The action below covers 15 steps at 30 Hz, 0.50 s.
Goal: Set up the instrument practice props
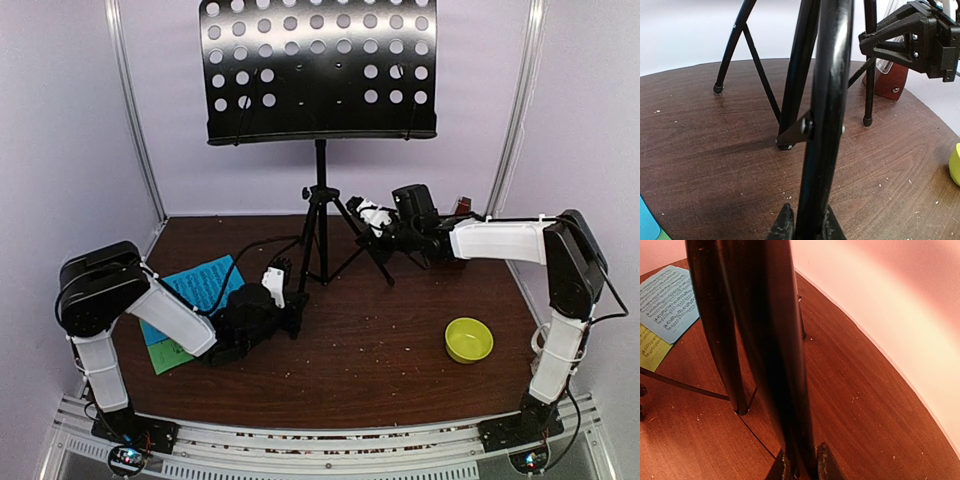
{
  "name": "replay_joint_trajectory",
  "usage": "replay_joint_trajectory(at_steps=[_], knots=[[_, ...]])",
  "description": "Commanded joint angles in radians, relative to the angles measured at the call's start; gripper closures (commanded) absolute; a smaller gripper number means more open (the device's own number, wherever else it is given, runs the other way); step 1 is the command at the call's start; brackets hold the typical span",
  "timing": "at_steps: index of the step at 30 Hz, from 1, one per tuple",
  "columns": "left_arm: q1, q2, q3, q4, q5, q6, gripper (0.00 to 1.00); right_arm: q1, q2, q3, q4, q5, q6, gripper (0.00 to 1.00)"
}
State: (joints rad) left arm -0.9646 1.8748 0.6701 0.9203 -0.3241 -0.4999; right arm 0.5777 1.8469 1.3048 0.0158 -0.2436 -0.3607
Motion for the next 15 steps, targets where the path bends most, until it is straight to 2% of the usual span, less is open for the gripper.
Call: replay_joint_trajectory(at_steps=[1, 5, 9, 13, 15], knots=[[-0.043, 0.064, -0.014, -0.167, 0.061, -0.169, 1.0, -0.036, 0.021, -0.017, 0.007, 0.098, 0.112, 0.9], [-0.043, 0.061, 0.0, -0.167, 0.071, -0.16, 0.99, -0.037, -0.016, -0.06, 0.028, 0.088, 0.13, 0.76], [-0.043, 0.043, 0.001, -0.16, 0.088, -0.157, 0.94, -0.036, -0.069, -0.1, 0.046, 0.072, 0.145, 0.62], [-0.043, 0.014, -0.009, -0.153, 0.106, -0.148, 0.79, -0.034, -0.123, -0.147, 0.068, 0.057, 0.16, 0.44], [-0.043, -0.015, -0.02, -0.16, 0.102, -0.138, 0.64, -0.033, -0.15, -0.163, 0.072, 0.048, 0.165, 0.38]])
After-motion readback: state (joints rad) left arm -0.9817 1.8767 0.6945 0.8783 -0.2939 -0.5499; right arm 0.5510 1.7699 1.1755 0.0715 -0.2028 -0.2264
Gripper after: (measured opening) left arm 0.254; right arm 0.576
